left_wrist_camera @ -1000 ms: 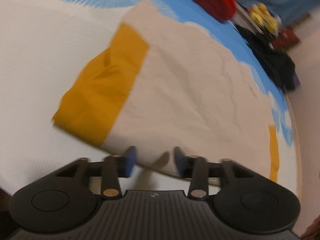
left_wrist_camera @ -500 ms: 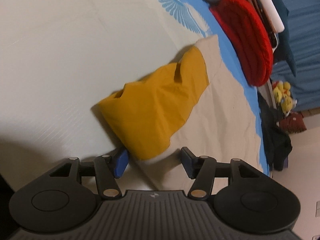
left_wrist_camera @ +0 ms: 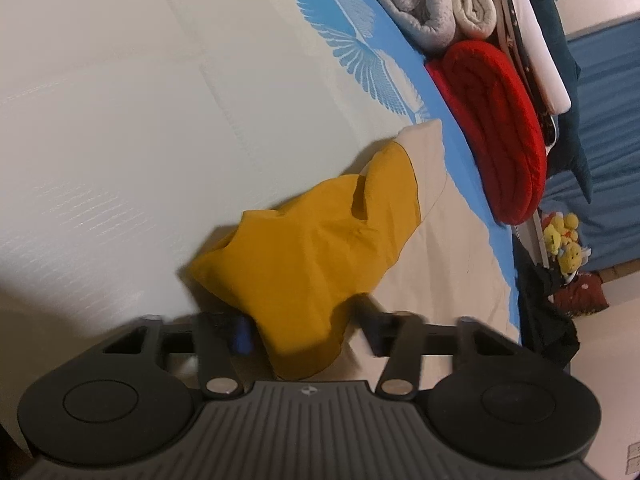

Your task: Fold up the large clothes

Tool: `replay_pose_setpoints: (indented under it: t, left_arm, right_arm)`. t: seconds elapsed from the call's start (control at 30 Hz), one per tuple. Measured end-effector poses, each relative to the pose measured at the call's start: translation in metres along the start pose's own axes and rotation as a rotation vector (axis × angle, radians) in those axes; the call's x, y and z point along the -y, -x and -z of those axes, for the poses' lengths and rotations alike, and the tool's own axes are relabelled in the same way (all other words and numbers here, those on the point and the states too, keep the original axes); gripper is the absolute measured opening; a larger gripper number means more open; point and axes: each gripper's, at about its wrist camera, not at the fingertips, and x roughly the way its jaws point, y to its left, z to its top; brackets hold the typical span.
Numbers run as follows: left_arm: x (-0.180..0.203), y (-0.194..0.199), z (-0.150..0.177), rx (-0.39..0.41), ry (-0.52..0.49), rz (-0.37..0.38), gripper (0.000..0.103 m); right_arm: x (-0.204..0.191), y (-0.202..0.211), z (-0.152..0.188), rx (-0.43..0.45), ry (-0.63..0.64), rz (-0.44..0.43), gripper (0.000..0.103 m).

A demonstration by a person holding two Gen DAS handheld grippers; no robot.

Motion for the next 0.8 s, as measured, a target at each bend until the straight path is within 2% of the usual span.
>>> replay_pose_setpoints:
  t: [0.1,0.2,0.3,0.47,0.6,0.67,0.73,0.8]
  left_arm:
    - [0.008,0.004,-0.001,0.012,-0.035,-0.008,0.014]
    - [0.022,0.019,-0.005,0.018,-0.071,0.002,0.008]
    - [0.041,0.046,-0.012,0.025,-0.140,0.038,0.004]
    - [0.071,0.097,-0.022,0.062,-0.308,0.061,0.003]
    - [0.071,0.135,-0.038,0.096,-0.407,0.041,0.003]
    - [0.070,0.145,-0.044,0.097,-0.484,0.040,0.003]
    - [0.063,0.147,-0.044,0.085,-0.543,0.022,0.003]
    - [0.053,0.144,-0.046,0.064,-0.504,0.036,0.003]
  right_arm:
    - [-0.002,-0.001,-0.001,-0.011,-0.006,-0.012,0.026]
    - [-0.005,-0.008,0.001,-0.061,-0.036,-0.059,0.026]
    - [-0.025,-0.023,0.008,-0.176,-0.044,-0.176,0.026]
    - [-0.097,-0.042,0.026,-0.255,0.121,-0.324,0.026]
    - [-0.149,-0.065,0.047,-0.358,0.185,-0.348,0.026]
    - [-0.166,-0.080,0.060,-0.443,0.167,-0.368,0.026]
    - [-0.189,-0.099,0.084,-0.591,0.189,-0.401,0.026]
    - [-0.212,-0.105,0.104,-0.676,0.264,-0.419,0.025]
